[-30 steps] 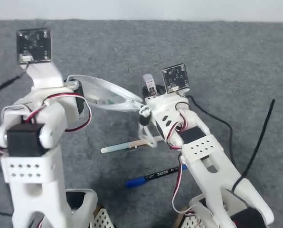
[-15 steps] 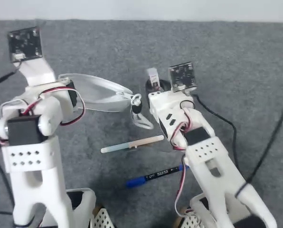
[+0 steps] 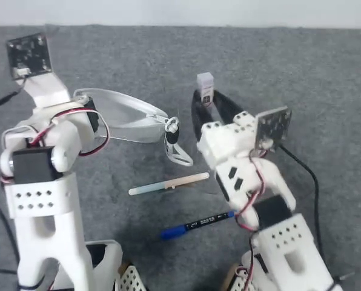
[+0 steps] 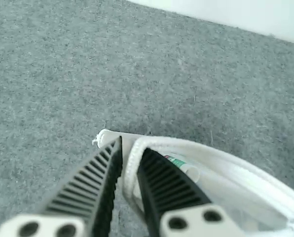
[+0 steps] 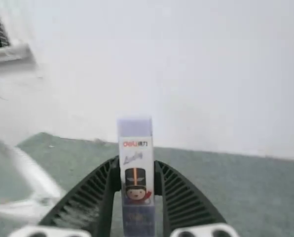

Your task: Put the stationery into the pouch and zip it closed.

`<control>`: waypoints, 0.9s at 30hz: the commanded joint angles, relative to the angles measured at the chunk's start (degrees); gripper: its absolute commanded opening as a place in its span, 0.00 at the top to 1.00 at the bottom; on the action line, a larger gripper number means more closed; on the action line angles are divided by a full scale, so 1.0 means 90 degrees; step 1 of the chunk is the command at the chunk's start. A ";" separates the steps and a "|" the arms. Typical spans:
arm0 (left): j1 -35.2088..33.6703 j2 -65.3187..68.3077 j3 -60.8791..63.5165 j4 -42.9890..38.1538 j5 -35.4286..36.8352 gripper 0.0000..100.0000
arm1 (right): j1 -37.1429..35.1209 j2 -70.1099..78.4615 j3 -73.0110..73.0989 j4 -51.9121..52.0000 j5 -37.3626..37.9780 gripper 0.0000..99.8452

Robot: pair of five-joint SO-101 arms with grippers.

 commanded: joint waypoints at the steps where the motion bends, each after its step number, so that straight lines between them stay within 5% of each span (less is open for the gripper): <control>1: 0.0000 0.0000 -0.0015 -0.0195 0.0156 0.99 | -0.0435 -0.0689 0.0000 -0.0142 -0.0078 0.99; 9: 0.0000 0.0010 -0.0005 -0.0195 0.0156 0.99 | -0.0874 -0.0845 0.0029 -0.0259 -0.0098 0.99; 27: 0.0010 -0.0029 0.0230 -0.0459 0.0156 0.99 | -0.1470 -0.0122 0.0176 -0.3160 0.0205 0.99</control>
